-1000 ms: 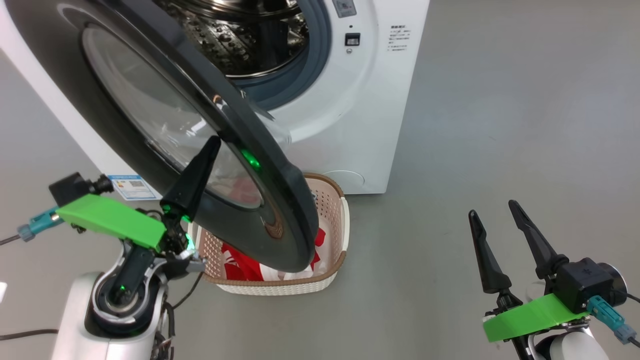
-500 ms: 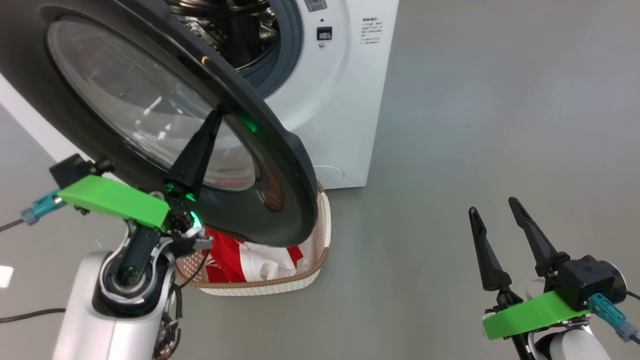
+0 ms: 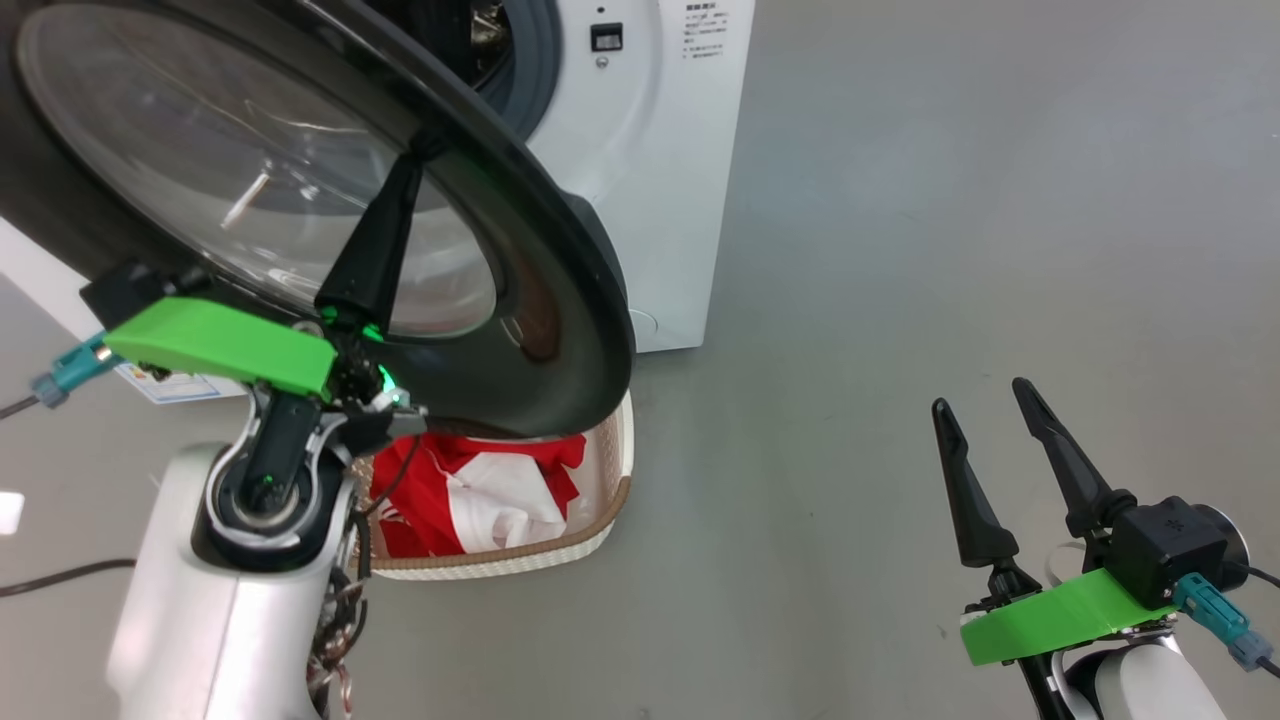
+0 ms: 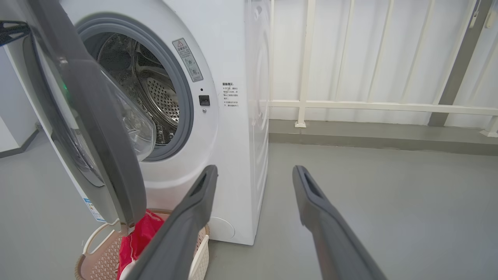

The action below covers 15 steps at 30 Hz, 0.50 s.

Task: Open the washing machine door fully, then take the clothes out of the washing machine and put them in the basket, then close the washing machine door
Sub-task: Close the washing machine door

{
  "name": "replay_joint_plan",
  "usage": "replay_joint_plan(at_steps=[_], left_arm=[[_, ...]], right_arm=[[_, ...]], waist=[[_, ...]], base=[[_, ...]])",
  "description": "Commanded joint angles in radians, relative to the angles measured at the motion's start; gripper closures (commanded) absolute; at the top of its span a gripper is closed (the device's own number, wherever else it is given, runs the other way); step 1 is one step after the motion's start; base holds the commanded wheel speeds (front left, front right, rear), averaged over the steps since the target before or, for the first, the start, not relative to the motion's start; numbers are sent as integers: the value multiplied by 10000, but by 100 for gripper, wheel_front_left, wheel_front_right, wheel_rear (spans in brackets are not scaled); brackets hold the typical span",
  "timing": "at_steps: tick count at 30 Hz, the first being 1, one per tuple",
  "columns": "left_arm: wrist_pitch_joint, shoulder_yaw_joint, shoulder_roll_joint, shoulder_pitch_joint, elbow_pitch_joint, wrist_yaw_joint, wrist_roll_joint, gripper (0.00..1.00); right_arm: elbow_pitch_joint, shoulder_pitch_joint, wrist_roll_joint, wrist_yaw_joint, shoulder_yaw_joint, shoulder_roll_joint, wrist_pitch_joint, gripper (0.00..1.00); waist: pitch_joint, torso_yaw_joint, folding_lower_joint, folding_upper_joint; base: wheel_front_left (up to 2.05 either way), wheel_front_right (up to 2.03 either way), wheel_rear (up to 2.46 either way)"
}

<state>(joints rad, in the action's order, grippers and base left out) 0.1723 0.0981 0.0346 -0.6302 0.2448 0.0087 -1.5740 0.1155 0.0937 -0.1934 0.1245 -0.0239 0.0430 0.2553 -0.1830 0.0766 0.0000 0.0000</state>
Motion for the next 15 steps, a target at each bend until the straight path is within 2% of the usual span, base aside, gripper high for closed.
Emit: replay_joint_plan(at_steps=[1, 15], left_arm=[[-82, -212, 156, -448, -148, -118, 65, 100], [-987, 81, 156, -1779, 1037, -396, 100, 100]], right_arm=[[-248, 288, -56, 62, -290, 72, 65, 0], [-339, 438, -80, 62, -391, 72, 65, 0]], waist=[[-57, 74, 0, 0], [-598, 408, 0, 0]], base=[[0, 0, 0], [0, 0, 0]])
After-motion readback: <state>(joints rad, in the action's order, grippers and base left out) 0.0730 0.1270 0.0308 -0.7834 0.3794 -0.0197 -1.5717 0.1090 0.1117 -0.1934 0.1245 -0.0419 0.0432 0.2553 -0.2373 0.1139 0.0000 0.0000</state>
